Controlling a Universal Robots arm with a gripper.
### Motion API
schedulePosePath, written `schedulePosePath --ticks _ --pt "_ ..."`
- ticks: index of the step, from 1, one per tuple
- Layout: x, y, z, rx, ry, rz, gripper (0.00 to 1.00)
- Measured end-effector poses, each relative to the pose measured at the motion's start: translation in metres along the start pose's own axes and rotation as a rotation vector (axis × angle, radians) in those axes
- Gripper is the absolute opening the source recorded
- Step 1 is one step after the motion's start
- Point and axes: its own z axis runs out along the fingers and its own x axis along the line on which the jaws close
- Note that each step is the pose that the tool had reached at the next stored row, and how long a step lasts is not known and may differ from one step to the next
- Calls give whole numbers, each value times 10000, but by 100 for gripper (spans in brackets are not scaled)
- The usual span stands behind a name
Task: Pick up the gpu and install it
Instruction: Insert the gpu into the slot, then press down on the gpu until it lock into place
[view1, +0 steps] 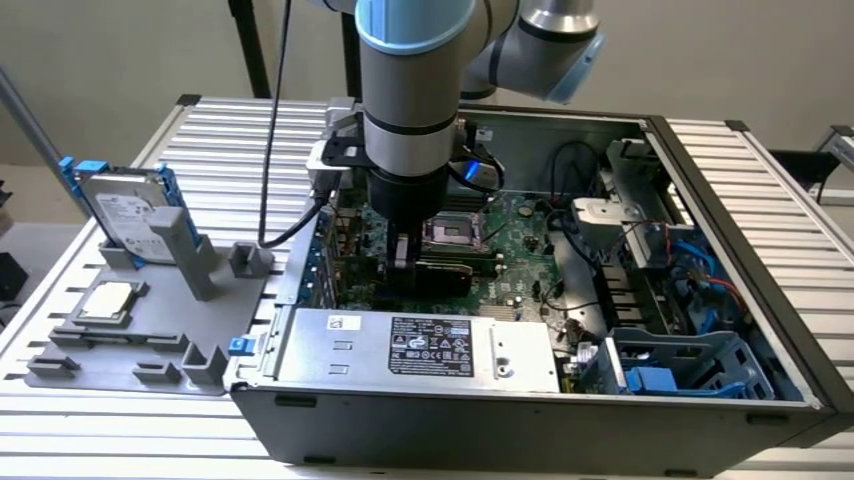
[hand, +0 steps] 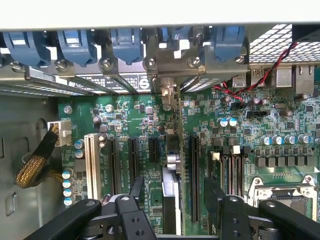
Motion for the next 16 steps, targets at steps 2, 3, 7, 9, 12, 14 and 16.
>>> schedulePosePath --ticks 2,3,7,9,12,14,16 --pt "0 0 0 0 0 0 60" --pt "0 0 -1 0 0 0 60" --pt "-3 1 -90 0 0 0 60" --pt "-5 1 -171 0 0 1 60" --pt "-9 1 -302 -1 1 1 60" --pt "-12 1 -380 0 0 0 60" --pt "-13 1 -405 0 0 0 60"
